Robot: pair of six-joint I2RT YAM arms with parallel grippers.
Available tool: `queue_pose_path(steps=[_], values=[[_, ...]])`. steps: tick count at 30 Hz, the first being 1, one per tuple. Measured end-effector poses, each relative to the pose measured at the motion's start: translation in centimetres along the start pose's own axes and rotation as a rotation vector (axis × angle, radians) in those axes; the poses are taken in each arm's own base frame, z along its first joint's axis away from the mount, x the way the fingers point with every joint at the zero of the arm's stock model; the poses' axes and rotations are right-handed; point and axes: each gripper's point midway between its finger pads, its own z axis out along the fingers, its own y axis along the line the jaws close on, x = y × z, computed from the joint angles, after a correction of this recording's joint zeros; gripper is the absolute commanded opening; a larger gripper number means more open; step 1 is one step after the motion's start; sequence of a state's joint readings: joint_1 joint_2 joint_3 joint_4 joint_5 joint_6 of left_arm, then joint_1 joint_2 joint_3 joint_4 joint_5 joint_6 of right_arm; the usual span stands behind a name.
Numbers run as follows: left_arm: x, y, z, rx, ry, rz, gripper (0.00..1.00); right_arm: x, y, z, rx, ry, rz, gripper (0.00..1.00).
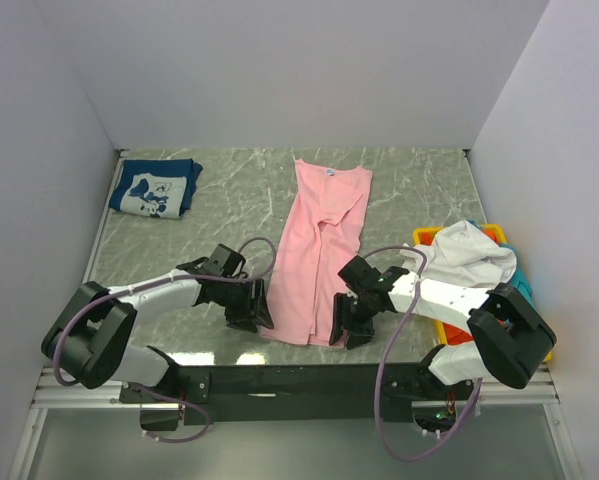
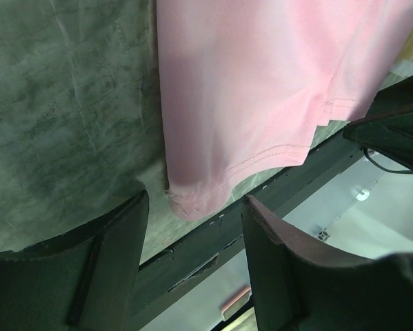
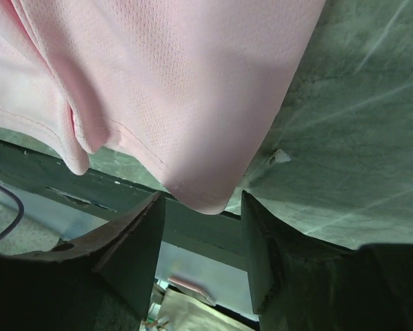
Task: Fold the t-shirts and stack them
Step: Fold the tshirt
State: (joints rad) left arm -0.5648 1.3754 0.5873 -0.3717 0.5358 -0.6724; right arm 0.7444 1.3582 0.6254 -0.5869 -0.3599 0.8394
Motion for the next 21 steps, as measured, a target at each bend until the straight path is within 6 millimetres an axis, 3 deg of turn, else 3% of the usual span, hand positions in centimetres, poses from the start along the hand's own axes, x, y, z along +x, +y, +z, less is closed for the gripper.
queue_pose_path(steps=[4,8,15,16,21], values=[[0.2,0.3,0.3,-0.004,0.009,-0.006,0.60,0.0,-0.1,0.1,0.005,-0.001,-0.002,0.49],[0.3,0.1,0.6,0.011,0.021,-0.007,0.55,-0.1,-0.2,0.1,0.012,-0.006,-0.005,0.36],[0.3,-0.1,1.5,0.020,0.034,-0.015,0.33,-0.2,-0.4,0.2,0.022,-0.013,-0.009,0.27],[0.3,-0.1,1.6,0.021,0.035,-0.014,0.27,-0.2,-0.4,0.2,0.023,-0.014,-0.011,0.26],[0.3,-0.4,2.2,0.031,0.043,-0.015,0.08,-0.3,-0.5,0.2,0.028,-0.017,-0.021,0.02]])
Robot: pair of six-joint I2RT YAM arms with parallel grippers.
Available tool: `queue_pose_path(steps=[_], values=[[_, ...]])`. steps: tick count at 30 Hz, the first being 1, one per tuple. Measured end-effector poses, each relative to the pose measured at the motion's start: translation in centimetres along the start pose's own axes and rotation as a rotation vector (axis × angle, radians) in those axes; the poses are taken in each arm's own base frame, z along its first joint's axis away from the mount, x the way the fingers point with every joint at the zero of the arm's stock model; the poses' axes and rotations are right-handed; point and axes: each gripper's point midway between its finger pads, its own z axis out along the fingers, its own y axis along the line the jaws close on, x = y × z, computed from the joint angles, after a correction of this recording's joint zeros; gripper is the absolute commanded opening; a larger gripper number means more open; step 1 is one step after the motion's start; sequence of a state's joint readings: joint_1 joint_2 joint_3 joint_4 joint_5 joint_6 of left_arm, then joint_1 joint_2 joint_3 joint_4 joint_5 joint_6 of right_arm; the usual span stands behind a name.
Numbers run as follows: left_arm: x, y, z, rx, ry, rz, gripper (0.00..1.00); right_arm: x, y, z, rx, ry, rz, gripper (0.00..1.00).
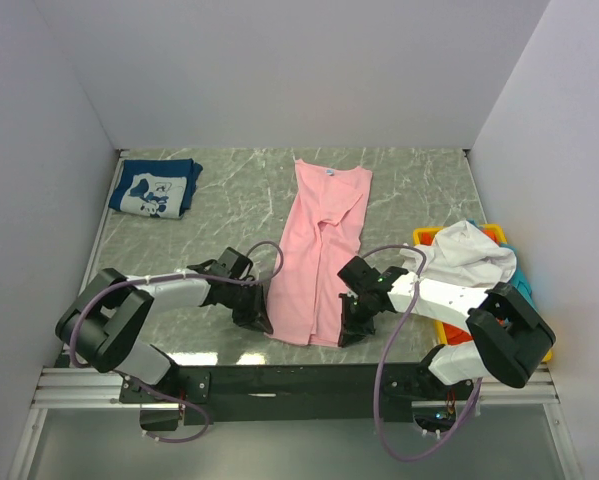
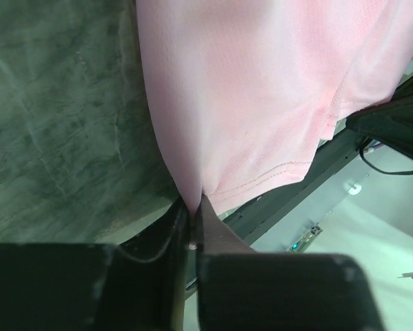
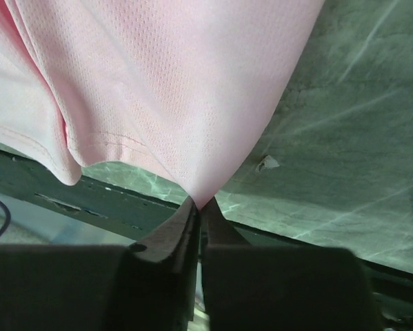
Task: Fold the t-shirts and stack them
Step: Fold the tshirt
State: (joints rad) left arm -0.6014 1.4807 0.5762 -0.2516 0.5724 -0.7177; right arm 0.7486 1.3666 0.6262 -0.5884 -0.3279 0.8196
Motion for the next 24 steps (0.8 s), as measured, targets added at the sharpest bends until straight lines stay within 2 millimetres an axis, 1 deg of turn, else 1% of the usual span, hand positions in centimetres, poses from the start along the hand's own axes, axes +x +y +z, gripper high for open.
queue_pose_path(steps=[1,4,12,18,21,22,24], values=[[0.0,0.0,0.0,0.000,0.001,0.000,0.06,0.0,-0.1,0.0,0.002,-0.001,-0.001,0.00],[0.1,-0.1,0.0,0.001,-0.001,0.000,0.04,0.0,-0.2,0.0,0.007,-0.001,0.002,0.00],[-0.2,-1.1,-1.3,0.020,-0.052,0.011,0.04,0.3,-0.1,-1.2,-0.008,-0.025,-0.005,0.00],[-0.2,-1.2,-1.3,0.020,-0.053,0.001,0.05,0.3,0.1,-1.8,-0.020,-0.042,-0.007,0.00],[-0.2,-1.1,-1.4,0.013,-0.055,-0.006,0.11,0.4,-0.1,-1.8,-0.013,-0.039,-0.004,0.00],[-0.1,-1.1,-1.5,0.011,-0.056,-0.009,0.19,0.4,-0.1,-1.8,-0.012,-0.038,-0.004,0.00],[-0.1,-1.1,-1.6,0.008,-0.061,-0.014,0.27,0.4,-0.2,-1.8,-0.009,-0.035,-0.003,0.00]])
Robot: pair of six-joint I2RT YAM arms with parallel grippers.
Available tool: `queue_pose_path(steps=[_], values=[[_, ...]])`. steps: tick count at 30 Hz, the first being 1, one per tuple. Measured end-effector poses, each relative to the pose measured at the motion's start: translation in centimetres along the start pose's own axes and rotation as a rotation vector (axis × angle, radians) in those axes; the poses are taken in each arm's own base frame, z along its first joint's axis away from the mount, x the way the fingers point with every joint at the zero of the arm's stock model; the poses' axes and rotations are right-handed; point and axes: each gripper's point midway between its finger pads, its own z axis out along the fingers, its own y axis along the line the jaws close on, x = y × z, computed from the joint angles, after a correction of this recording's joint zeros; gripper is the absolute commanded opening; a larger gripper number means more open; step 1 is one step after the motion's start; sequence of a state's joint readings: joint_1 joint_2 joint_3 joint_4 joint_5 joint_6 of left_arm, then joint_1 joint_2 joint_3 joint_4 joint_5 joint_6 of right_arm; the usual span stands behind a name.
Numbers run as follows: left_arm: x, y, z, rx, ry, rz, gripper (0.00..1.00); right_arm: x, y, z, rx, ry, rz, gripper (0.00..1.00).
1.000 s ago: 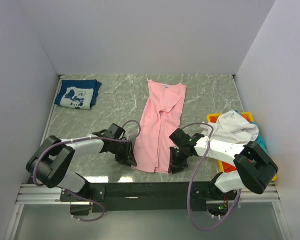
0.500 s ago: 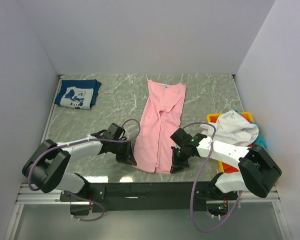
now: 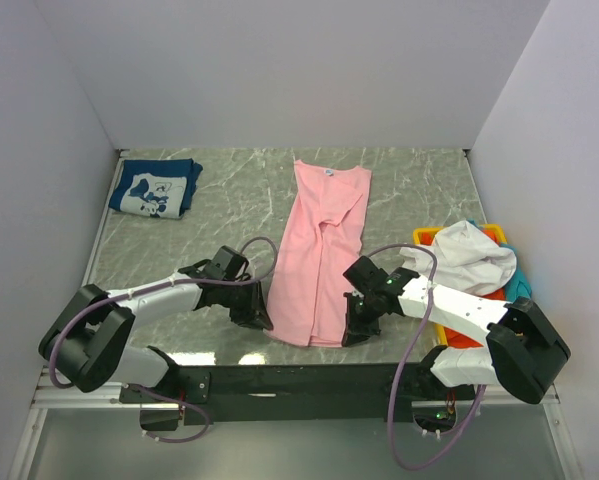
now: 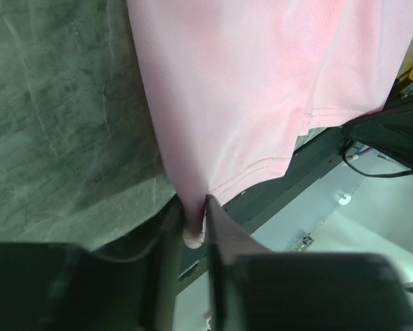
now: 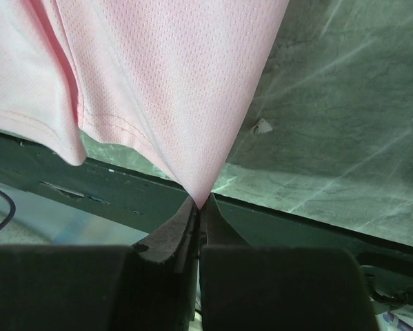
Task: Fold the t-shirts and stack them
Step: Fold the tshirt
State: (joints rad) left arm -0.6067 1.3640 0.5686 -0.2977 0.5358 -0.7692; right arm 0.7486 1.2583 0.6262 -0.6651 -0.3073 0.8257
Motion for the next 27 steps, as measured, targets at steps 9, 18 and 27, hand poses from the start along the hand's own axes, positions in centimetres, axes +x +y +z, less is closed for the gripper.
queue_pose_path(steps=[9,18,27], values=[[0.0,0.2,0.0,-0.009,-0.005,-0.008,0.41,0.1,-0.1,0.0,0.002,0.002,0.001,0.00],[0.4,0.9,0.4,-0.027,0.014,-0.023,0.33,0.3,-0.4,0.1,0.011,0.009,0.004,0.00],[1.0,1.2,0.6,-0.026,0.041,-0.034,0.00,0.5,-0.7,-0.2,0.025,0.012,0.008,0.00]])
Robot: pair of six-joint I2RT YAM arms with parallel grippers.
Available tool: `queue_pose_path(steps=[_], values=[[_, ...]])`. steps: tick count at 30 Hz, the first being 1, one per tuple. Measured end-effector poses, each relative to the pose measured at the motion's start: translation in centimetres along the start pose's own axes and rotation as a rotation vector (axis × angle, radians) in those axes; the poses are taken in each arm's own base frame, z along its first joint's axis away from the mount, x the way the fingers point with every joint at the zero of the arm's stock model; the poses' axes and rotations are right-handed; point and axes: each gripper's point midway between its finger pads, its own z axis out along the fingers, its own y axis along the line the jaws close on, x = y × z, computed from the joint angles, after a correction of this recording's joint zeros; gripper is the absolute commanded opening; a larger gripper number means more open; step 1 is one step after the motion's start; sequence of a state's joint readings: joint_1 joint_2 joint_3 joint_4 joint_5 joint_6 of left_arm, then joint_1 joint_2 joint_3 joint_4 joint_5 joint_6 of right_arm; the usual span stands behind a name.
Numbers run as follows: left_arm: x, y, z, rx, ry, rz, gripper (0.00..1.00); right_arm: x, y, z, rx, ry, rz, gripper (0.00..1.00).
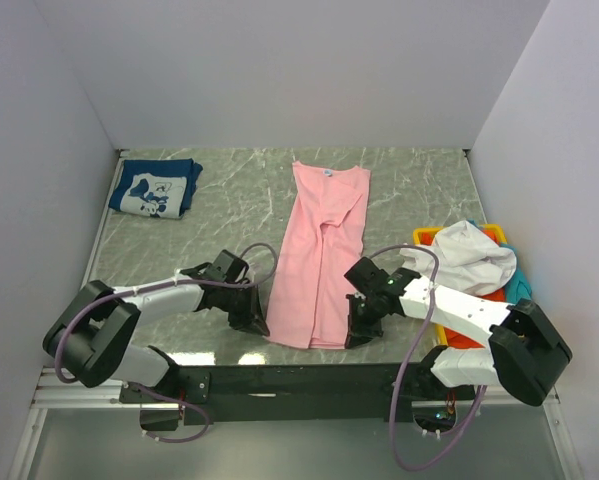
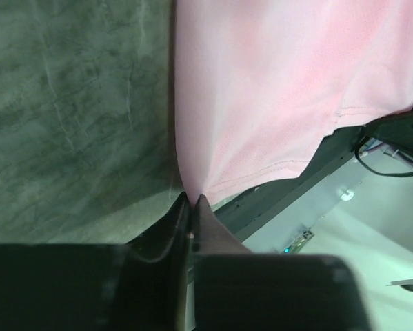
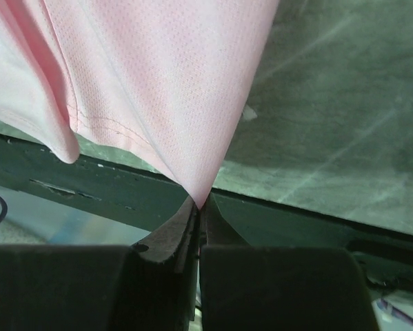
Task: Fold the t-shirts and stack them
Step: Fold the tshirt
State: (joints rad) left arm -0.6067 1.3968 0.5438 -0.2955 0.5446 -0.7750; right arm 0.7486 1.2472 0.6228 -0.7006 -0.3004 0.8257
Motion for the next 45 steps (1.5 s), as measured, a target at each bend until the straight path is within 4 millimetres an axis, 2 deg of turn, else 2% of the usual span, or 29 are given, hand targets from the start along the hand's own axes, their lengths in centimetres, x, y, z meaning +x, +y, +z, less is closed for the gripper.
queue_pose_path(steps=[3,6,13,18,22,27,33,38,41,45], values=[[-0.2,-0.6,-0.6,0.010,-0.013,0.014,0.00,-0.1,0.1,-0.6,0.007,-0.005,0.000,0.00],[-1.1,-2.1,-1.5,0.028,-0.040,0.041,0.00,-0.7,0.9,-1.8,0.006,-0.031,-0.004,0.00],[-5.7,-6.9,-4.5,0.090,-0.172,0.116,0.00,-3.3,2.9,-5.3,0.021,-0.141,-0.021,0.00],[-9.2,-7.8,-6.1,0.122,-0.256,0.097,0.01,-6.1,3.6,-7.3,0.043,-0.230,-0.013,0.00],[-12.1,-8.1,-5.7,0.137,-0.269,0.072,0.00,-8.8,3.0,-8.0,0.085,-0.272,0.015,0.00],[-15.9,-9.6,-4.6,0.149,-0.261,0.087,0.00,-12.5,2.3,-8.2,0.131,-0.297,0.041,0.00],[-22.1,-11.4,-4.9,0.195,-0.310,0.111,0.00,-17.3,1.6,-8.4,0.167,-0.321,0.060,0.00],[-26.6,-11.5,-4.1,0.232,-0.313,0.104,0.00,-21.1,1.3,-7.9,0.202,-0.327,0.054,0.00],[-28.2,-10.7,-2.8,0.240,-0.292,0.084,0.00,-23.3,0.8,-7.6,0.223,-0.334,0.054,0.00],[-28.7,-9.6,-1.2,0.243,-0.255,0.056,0.01,-25.7,-0.2,-7.4,0.240,-0.340,0.070,0.00]])
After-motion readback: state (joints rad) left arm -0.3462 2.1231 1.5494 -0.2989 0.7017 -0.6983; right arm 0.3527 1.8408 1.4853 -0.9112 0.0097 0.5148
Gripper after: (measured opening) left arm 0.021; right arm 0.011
